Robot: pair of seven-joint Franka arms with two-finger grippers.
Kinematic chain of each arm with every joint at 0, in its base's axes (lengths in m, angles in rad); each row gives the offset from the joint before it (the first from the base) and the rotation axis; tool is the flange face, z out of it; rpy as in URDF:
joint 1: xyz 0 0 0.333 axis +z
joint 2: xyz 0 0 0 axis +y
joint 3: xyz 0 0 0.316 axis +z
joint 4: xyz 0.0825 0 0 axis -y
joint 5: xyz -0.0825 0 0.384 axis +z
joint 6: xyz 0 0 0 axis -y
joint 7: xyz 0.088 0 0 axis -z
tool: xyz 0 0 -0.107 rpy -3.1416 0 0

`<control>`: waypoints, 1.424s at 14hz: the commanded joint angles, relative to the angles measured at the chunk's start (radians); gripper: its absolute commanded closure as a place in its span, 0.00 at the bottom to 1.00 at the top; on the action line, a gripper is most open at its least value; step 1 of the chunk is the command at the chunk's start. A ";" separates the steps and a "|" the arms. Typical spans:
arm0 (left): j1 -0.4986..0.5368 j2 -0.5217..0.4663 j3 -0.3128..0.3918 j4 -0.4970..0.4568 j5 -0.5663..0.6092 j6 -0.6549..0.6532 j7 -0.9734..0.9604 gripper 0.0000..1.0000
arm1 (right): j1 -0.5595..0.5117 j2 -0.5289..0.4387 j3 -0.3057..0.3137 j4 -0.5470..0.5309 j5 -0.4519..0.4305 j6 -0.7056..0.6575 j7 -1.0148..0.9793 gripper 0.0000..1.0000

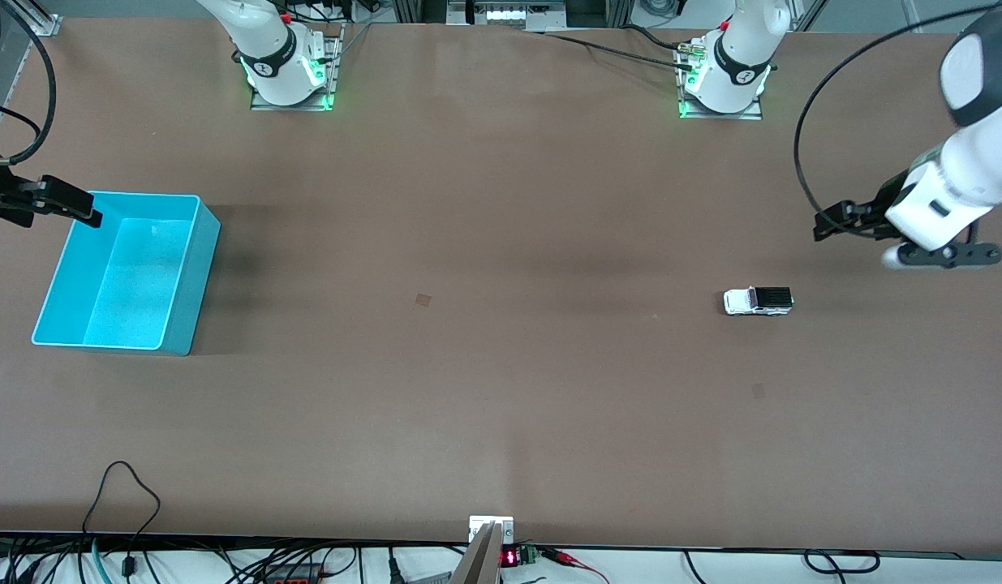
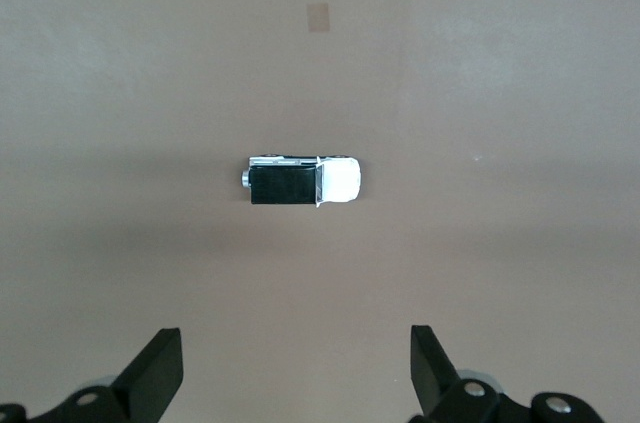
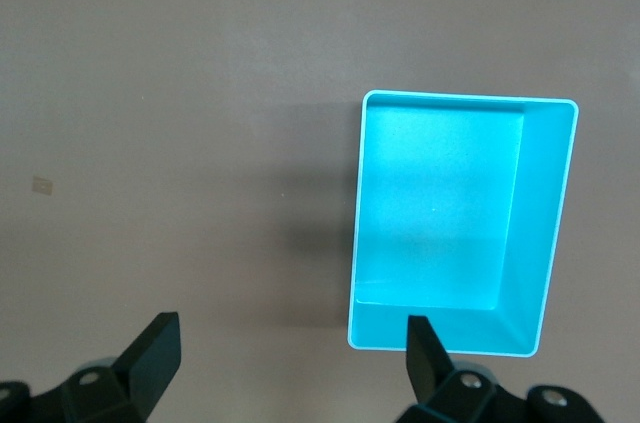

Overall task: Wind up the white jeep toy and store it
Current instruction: 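Reach the left gripper down over the white toy jeep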

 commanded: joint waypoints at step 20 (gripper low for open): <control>0.038 0.284 0.002 -0.134 0.132 0.360 0.824 0.00 | -0.002 0.007 -0.002 0.005 0.017 -0.002 0.010 0.00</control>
